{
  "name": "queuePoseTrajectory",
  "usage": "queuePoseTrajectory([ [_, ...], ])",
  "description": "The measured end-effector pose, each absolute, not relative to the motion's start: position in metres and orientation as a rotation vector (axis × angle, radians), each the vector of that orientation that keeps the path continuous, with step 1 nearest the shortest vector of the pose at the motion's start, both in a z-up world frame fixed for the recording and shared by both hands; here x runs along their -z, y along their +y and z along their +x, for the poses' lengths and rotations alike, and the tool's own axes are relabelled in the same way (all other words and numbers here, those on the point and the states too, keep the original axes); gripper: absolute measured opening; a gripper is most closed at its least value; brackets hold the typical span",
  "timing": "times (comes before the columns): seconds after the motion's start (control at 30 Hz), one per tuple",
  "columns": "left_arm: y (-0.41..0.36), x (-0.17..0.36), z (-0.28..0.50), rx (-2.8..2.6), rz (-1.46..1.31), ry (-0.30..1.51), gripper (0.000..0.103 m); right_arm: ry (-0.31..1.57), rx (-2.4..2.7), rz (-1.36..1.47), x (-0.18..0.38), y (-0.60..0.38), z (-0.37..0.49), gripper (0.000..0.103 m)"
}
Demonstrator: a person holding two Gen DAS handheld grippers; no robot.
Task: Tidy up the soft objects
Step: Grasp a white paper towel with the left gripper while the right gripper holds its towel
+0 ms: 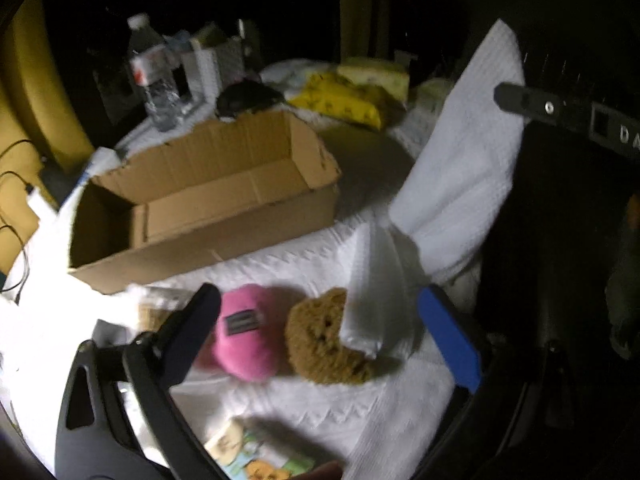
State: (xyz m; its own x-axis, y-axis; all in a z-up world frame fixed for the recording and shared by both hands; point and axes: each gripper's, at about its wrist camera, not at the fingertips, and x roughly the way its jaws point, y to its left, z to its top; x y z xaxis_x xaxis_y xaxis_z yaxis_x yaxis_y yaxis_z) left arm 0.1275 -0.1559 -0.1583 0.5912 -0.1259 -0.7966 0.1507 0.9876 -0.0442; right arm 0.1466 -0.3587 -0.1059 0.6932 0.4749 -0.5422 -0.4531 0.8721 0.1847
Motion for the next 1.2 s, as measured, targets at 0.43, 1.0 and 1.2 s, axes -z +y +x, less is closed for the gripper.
queuePoseTrajectory([
  [0.43, -0.198, 0.205, 0.167, 0.204, 0.09, 1.041, 0.055, 0.803, -0.521, 0.106, 0.188, -0.368, 0.175, 0.004],
  [1.0, -0.199, 0.201, 0.165, 0.218, 0.082, 1.028, 0.024, 0.854, -0.372, -0.013, 0.231, -0.362, 0.175, 0.064],
  [1.2, -0.19, 0.19, 0.159, 0.217, 0.059, 0.995, 0.02, 0.816, -0.339, -0.135, 0.237, -0.345, 0.165, 0.067],
])
